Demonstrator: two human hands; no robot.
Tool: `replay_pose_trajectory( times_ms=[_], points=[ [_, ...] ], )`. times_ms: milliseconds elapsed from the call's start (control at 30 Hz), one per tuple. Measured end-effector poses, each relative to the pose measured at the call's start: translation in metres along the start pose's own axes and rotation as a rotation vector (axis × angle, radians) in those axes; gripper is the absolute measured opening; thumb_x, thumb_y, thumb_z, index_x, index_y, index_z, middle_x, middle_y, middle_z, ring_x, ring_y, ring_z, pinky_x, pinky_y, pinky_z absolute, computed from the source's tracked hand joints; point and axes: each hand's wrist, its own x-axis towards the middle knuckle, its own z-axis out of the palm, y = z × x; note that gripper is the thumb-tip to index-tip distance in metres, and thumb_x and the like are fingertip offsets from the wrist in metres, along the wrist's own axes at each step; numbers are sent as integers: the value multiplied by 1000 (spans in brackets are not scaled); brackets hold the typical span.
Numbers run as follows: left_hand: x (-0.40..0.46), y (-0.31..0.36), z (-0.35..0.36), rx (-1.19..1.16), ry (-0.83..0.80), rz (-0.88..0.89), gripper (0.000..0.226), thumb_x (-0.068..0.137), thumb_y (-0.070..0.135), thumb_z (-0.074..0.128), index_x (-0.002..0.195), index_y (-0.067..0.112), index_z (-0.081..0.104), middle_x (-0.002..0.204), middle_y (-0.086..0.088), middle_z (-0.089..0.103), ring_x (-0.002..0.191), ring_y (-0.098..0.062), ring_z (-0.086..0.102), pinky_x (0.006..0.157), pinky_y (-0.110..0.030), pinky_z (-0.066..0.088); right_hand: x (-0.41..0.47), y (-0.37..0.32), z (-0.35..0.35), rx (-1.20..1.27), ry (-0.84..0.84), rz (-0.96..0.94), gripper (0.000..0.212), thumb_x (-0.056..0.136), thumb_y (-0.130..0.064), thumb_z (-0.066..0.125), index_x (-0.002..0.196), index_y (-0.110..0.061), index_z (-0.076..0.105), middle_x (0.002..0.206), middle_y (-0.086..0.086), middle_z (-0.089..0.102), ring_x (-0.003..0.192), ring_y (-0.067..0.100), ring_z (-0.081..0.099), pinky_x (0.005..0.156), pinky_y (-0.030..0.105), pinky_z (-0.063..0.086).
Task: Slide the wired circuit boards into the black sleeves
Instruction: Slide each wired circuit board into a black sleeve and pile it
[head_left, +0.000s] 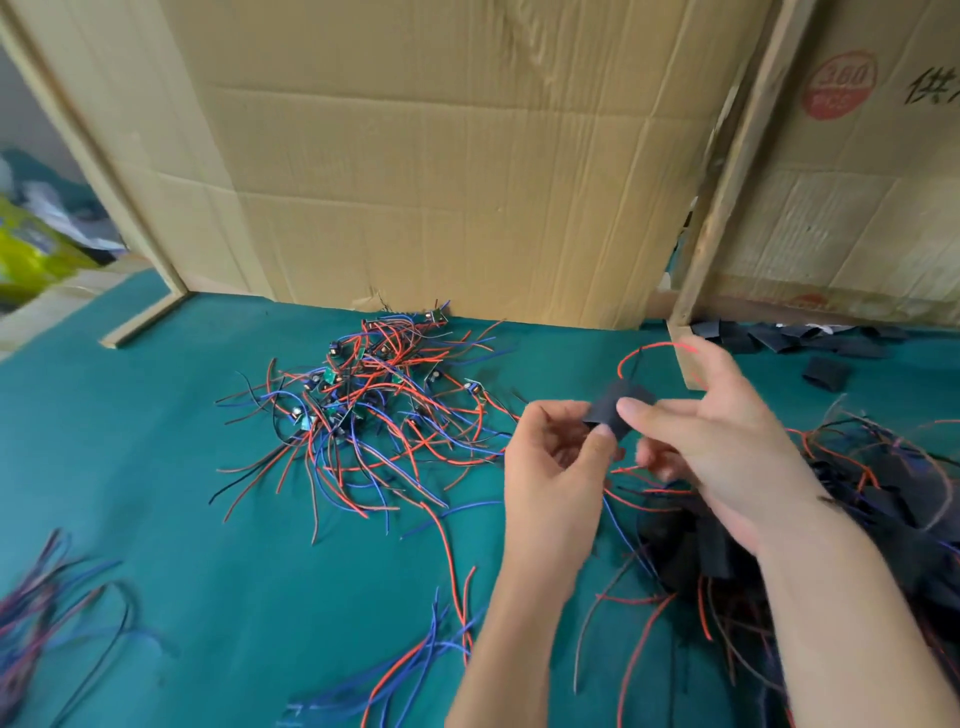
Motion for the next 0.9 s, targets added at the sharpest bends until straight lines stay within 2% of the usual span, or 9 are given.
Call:
replay_pose_trajectory(
  times_ms=[233,333,400,500,567,667,733,833,900],
  points=[
    [11,9,2,-34,-131,-12,18,94,-1,64,82,12,60,72,-4,70,61,-12,67,55,-16,46,-1,-10,-9,-137,33,0,91,89,-11,76,158,-35,23,84,7,79,58,20,71,41,26,46],
    [7,2,-1,31,-116,-32,19,92,-5,62,81,10,58,70,-8,69,57,-10,64,53,-14,44,-4,-16,-18,-476,131,-19,94,86,-26,81,158,-36,22,121,-1,74,103,24,72,84,47,59],
    [1,-7,-2,146,-111,-14,22,89,-5,62,78,13,57,69,-12,68,57,-12,61,55,-20,45,-10,-27,-26,-748,342,-142,88,83,-31,81,156,-30,31,142,3,59,121,28,61,106,49,46],
    [-17,-24,-3,498,-302,153,8,81,16,60,75,20,57,62,6,57,59,-11,48,61,-26,42,-26,-49,-7,-867,530,-513,55,81,-35,69,134,-25,56,128,6,61,115,36,58,97,52,47],
    [-27,-29,-6,541,-412,189,16,75,28,52,82,18,62,69,4,61,66,-18,53,66,-31,48,-22,-52,24,-933,403,-651,39,77,-37,61,115,-29,65,115,0,66,106,35,59,90,53,50],
    [-25,-34,-13,366,-377,201,15,78,17,52,84,15,66,83,-9,66,77,-20,57,75,-46,52,21,-44,81,-947,-144,-389,22,83,-24,64,102,-31,72,102,-6,72,102,24,66,92,41,53],
    [-24,-36,-17,278,-296,214,8,81,13,54,81,13,61,81,-14,62,75,-20,52,71,-51,50,60,-27,113,-1083,-369,-238,33,88,-12,62,112,-31,72,115,3,70,114,27,63,96,36,51],
    [-24,-37,-20,186,-202,166,13,83,11,57,76,22,59,77,-7,60,73,-12,48,65,-43,48,98,7,138,-1222,-471,-112,49,91,-4,54,132,-28,62,133,10,60,124,31,56,90,29,45],
    [-22,-35,-21,175,-175,146,24,83,11,58,73,33,58,73,9,55,70,-6,45,61,-30,42,109,24,138,-1252,-408,-100,41,90,-2,55,123,-23,69,128,12,64,119,33,60,90,31,50]
  ],
)
